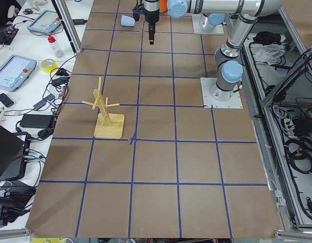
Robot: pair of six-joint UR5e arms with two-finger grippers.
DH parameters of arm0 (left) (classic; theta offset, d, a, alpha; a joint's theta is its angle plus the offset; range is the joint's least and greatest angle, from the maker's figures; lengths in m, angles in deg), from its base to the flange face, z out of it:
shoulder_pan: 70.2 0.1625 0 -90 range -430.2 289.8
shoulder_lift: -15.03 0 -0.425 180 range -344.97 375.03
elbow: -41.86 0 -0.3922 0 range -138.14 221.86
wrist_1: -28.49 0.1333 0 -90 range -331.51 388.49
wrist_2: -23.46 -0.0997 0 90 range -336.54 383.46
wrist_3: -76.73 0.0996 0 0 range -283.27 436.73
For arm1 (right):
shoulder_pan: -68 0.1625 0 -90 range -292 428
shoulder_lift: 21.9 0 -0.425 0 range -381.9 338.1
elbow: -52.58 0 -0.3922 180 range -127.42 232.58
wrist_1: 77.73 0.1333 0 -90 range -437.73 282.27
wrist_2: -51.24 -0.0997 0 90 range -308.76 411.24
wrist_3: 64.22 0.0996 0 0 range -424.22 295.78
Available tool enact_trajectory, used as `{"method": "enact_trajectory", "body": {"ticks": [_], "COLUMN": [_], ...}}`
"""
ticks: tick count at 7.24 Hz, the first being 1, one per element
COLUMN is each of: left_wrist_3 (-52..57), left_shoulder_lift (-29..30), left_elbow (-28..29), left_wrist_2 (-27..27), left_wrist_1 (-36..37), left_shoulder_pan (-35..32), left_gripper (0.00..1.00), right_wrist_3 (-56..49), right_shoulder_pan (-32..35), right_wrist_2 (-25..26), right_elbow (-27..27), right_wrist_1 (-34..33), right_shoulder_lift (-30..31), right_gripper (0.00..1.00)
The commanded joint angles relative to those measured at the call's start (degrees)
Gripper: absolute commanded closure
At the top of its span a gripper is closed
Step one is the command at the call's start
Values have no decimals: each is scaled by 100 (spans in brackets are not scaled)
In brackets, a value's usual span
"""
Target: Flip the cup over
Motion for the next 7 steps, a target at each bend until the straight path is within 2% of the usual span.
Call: {"method": "enact_trajectory", "body": {"ticks": [1,4,7], "left_wrist_3": [-3,-3,6], "left_shoulder_lift": [0,0,9], "left_elbow": [-1,-1,-1], "left_wrist_2": [3,-6,-6], "left_wrist_1": [0,0,0], "left_shoulder_pan": [0,0,0], "left_gripper": [0,0,0], "right_wrist_3": [-9,-26,-369], "right_shoulder_pan": [0,0,-105], "right_wrist_2": [3,3,337], "right_elbow": [-1,7,148], "right_wrist_1": [3,-14,-698], "right_shoulder_lift": [0,-78,-902], "right_gripper": [0,0,0]}}
